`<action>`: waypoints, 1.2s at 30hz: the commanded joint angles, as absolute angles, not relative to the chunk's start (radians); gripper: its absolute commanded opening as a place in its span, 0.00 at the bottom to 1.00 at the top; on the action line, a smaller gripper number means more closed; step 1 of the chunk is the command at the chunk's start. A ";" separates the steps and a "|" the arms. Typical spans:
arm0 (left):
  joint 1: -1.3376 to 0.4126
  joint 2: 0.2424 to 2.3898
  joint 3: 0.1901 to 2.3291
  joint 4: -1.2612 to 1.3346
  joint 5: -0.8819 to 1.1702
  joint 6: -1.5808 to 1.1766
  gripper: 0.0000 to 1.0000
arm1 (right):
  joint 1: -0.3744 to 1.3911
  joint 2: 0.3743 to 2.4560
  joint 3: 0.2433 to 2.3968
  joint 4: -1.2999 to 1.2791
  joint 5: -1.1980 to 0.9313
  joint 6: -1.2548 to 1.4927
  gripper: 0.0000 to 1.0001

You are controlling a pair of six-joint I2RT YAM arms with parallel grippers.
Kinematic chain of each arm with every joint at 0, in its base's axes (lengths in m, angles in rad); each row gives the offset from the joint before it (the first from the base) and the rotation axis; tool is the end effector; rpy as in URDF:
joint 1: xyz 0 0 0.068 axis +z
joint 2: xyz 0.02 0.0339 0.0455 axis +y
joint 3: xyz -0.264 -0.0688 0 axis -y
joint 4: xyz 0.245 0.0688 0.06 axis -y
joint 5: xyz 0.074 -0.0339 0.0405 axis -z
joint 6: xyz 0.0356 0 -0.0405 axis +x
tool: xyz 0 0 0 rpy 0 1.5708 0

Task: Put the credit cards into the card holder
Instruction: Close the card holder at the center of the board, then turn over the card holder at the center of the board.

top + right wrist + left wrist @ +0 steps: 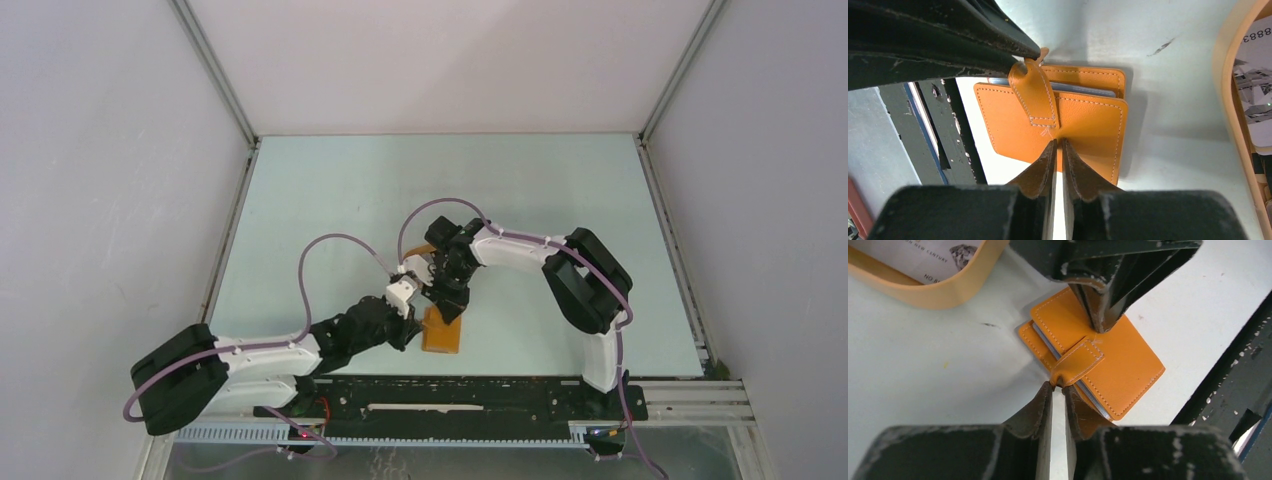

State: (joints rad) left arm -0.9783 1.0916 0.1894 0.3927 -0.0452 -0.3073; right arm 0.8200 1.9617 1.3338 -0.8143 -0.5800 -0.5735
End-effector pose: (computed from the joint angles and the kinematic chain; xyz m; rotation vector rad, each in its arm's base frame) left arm 0.1090 -0.1591 0.1393 0.6856 2.0533 -0.7222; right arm 0.2364 0.2819 0.1593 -1.9401 2.2302 0.8986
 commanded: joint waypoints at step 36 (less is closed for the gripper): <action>-1.011 0.758 0.129 0.436 0.043 -0.559 0.43 | 0.765 1.993 1.385 -0.872 -0.700 -0.531 0.34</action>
State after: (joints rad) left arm -1.0122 0.6952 0.1524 0.2176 -0.0357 -0.5079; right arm 0.7845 1.9774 1.3556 -0.8536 -0.6533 -0.5407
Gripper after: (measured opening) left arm 0.446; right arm 0.341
